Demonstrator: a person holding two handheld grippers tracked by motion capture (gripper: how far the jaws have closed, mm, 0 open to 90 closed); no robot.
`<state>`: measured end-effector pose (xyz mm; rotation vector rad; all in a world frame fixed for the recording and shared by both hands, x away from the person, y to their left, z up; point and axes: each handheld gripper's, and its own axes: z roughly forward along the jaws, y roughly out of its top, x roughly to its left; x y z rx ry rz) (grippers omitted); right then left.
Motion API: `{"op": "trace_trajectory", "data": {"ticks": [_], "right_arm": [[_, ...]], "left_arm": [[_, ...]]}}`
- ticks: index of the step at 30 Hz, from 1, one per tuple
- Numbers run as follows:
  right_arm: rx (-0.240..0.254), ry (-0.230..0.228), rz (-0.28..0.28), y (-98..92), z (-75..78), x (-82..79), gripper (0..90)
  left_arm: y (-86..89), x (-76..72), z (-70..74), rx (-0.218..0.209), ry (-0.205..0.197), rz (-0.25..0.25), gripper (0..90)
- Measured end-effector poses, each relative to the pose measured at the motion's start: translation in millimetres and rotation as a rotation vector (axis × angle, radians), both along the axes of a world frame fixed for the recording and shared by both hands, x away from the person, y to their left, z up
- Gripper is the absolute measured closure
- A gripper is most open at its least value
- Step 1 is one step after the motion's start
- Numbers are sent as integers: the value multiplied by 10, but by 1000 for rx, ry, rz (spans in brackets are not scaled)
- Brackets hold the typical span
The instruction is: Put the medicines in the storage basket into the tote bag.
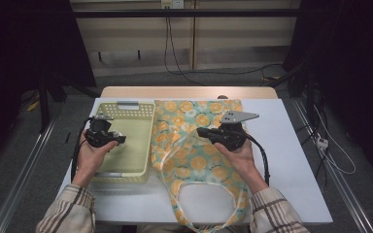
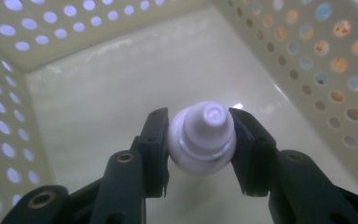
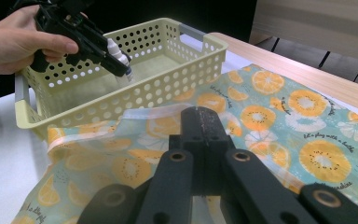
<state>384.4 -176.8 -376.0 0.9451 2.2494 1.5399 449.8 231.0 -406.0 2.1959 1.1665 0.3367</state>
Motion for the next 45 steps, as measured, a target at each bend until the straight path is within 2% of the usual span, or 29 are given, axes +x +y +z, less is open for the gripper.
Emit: {"op": "trace_trajectory", "data": {"ticks": [2,4,5,7,9,15,16,20,22,23,25,27,28,30,32,39,45], "right_arm": [[-1,0,1,1,-3,0,900],[-1,1,-1,-1,-7,4,900],[0,1,-1,-2,-8,5,900],[-1,1,-2,-4,-7,7,900],[0,0,-4,-7,-7,7,900],[-2,-1,-6,-10,-6,7,900],[-3,-2,-9,-10,-11,7,900],[-9,4,-8,-13,-32,15,900],[-7,6,-11,-13,-33,18,900],[-8,5,-10,-13,-33,18,900],[-8,4,-11,-16,-32,18,900],[-7,4,-12,-23,-30,20,900],[-7,3,-13,-24,-29,20,900],[-6,2,-13,-27,-27,19,900],[-3,0,-13,-31,-19,16,900],[-3,3,-12,-39,-25,21,900],[-1,2,-12,-34,-21,20,900]], "left_arm": [[2,-6,13,-10,2,-2,602],[19,-31,72,-19,-26,-9,602],[10,-51,91,-48,-24,2,601],[24,-70,151,-48,-54,-10,602],[21,-102,196,-73,-81,-20,602],[-2,-183,305,-104,-107,-35,601],[-8,-212,341,-113,-127,-39,602],[-22,-252,363,-135,-143,-47,601],[-30,-273,384,-180,-137,-52,602],[-53,-296,415,-191,-153,-58,601],[-66,-309,423,-191,-160,-59,601],[-101,-344,442,-205,-191,-92,601],[-136,-370,451,-234,-210,-115,602],[-155,-385,465,-235,-217,-122,601],[-208,-428,492,-255,-233,-147,602],[-314,-494,504,-284,-227,-203,601],[-432,-569,540,-292,-233,-226,601]]}}
